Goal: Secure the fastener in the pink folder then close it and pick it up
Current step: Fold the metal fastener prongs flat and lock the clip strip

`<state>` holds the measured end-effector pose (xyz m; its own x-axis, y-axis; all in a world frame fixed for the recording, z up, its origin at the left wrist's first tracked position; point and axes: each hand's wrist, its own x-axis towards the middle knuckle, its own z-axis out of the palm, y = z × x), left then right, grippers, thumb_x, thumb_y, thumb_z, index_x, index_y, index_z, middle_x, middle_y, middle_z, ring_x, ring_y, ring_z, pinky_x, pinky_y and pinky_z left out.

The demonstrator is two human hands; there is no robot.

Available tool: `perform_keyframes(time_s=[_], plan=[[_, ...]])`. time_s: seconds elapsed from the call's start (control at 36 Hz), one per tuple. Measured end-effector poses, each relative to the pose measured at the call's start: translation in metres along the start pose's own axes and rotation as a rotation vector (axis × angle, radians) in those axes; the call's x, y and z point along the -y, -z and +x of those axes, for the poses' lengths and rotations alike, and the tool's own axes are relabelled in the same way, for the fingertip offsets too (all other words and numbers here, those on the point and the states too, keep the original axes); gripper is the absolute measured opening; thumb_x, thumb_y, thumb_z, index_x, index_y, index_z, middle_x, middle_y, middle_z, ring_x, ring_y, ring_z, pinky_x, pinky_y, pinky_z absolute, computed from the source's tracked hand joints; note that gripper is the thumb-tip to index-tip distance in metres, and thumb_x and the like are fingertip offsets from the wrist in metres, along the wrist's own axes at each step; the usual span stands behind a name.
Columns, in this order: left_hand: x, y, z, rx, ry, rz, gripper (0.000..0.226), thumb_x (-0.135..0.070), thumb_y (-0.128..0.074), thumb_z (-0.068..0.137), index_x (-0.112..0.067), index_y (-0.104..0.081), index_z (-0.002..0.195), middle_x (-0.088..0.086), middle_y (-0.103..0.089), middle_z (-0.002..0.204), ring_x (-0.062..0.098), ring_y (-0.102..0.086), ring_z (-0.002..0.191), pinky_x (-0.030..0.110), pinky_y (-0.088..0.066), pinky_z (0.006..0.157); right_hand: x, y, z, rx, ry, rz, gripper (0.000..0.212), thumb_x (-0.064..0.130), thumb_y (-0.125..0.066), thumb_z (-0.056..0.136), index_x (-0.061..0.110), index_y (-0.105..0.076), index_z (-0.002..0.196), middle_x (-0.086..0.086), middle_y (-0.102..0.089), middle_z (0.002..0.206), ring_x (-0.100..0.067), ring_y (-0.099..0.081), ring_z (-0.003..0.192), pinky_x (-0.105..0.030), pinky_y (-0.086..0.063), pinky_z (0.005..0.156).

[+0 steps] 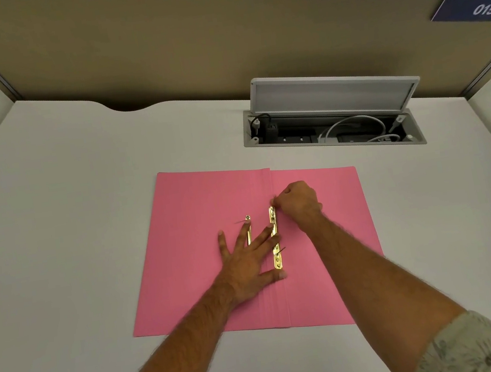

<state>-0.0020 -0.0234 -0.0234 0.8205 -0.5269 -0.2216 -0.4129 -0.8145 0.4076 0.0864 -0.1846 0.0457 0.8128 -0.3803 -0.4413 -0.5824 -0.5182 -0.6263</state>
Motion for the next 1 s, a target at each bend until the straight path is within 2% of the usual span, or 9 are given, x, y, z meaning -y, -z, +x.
perform_keyframes(time_s=[0.17,0.33,0.44,0.53,0.64,0.72,0.86,0.94,1.0], plan=[[0.0,-0.001,0.0,-0.003,-0.001,0.001,0.088,-0.087,-0.029,0.081,-0.049,-0.004,0.157,-0.031,0.014,0.158,0.021,0.025,0.153,0.07,0.028,0.106,-0.011,0.004,-0.003,0.029,-0.011,0.122,0.029,0.035,-0.079,0.082,0.008,-0.072,0.089,-0.008,-0.076,0.092,-0.03,-0.069,0.098,-0.053,-0.049,0.102],[0.001,-0.001,0.0,-0.005,-0.003,0.012,0.088,-0.087,-0.028,0.081,-0.05,-0.002,0.156,-0.033,0.017,0.157,0.022,0.023,0.153,0.072,0.026,0.106,-0.03,0.007,-0.023,0.074,-0.035,0.151,0.023,0.027,-0.078,0.08,0.011,-0.067,0.092,-0.007,-0.076,0.088,-0.028,-0.072,0.095,-0.052,-0.055,0.096],[0.0,-0.001,0.001,-0.01,-0.007,-0.01,0.088,-0.09,-0.026,0.078,-0.055,0.004,0.153,-0.033,0.016,0.159,0.022,0.025,0.153,0.073,0.025,0.107,-0.042,0.011,-0.042,0.21,-0.042,0.14,0.028,0.026,-0.081,0.076,0.004,-0.072,0.091,-0.009,-0.077,0.081,-0.023,-0.072,0.078,-0.039,-0.058,0.08],[0.0,-0.001,0.001,-0.009,-0.001,-0.015,0.088,-0.088,-0.029,0.079,-0.053,0.0,0.155,-0.029,0.009,0.163,0.021,0.024,0.153,0.074,0.022,0.107,-0.05,0.014,-0.053,0.278,-0.042,0.125,0.028,0.021,-0.081,0.075,-0.001,-0.072,0.09,-0.012,-0.077,0.076,-0.019,-0.069,0.067,-0.03,-0.057,0.066],[-0.001,0.0,0.001,-0.01,0.01,-0.001,0.092,-0.088,-0.031,0.08,-0.046,-0.008,0.158,-0.026,0.005,0.166,0.019,0.024,0.153,0.073,0.023,0.108,-0.057,0.02,-0.065,0.335,-0.036,0.128,0.019,0.003,-0.078,0.075,-0.005,-0.073,0.092,-0.022,-0.078,0.088,-0.021,-0.071,0.069,-0.035,-0.062,0.072],[-0.002,0.001,0.001,-0.006,0.009,-0.007,0.09,-0.086,-0.033,0.081,-0.046,-0.01,0.158,-0.027,0.004,0.165,0.018,0.024,0.153,0.071,0.024,0.108,-0.063,0.021,-0.072,0.281,-0.008,0.124,0.014,-0.004,-0.075,0.073,0.001,-0.078,0.086,-0.019,-0.079,0.087,-0.02,-0.07,0.069,-0.035,-0.062,0.074],[-0.004,0.005,-0.001,0.008,0.021,-0.005,0.069,-0.066,-0.036,0.097,-0.048,-0.008,0.158,-0.033,0.012,0.16,0.019,0.024,0.153,0.073,0.02,0.109,-0.078,0.011,-0.084,0.189,0.189,-0.066,0.016,0.012,-0.072,0.083,0.017,-0.083,0.093,-0.001,-0.08,0.089,-0.019,-0.073,0.087,-0.037,-0.059,0.085],[-0.005,0.009,0.0,0.046,0.023,-0.007,0.062,-0.046,-0.035,0.103,-0.048,-0.006,0.158,-0.035,0.017,0.154,0.02,0.024,0.153,0.074,0.019,0.11,-0.089,0.006,-0.093,0.139,0.338,-0.171,0.023,0.015,-0.065,0.09,0.02,-0.082,0.105,0.001,-0.081,0.102,-0.02,-0.072,0.098,-0.04,-0.054,0.093],[-0.005,0.009,0.0,0.05,0.024,0.019,0.061,-0.039,-0.033,0.105,-0.048,-0.004,0.158,-0.033,0.02,0.154,0.021,0.023,0.153,0.074,0.018,0.11,-0.096,0.001,-0.097,0.111,0.414,-0.279,0.027,0.017,-0.06,0.094,0.024,-0.08,0.111,0.0,-0.079,0.102,-0.025,-0.066,0.101,-0.04,-0.05,0.091]])
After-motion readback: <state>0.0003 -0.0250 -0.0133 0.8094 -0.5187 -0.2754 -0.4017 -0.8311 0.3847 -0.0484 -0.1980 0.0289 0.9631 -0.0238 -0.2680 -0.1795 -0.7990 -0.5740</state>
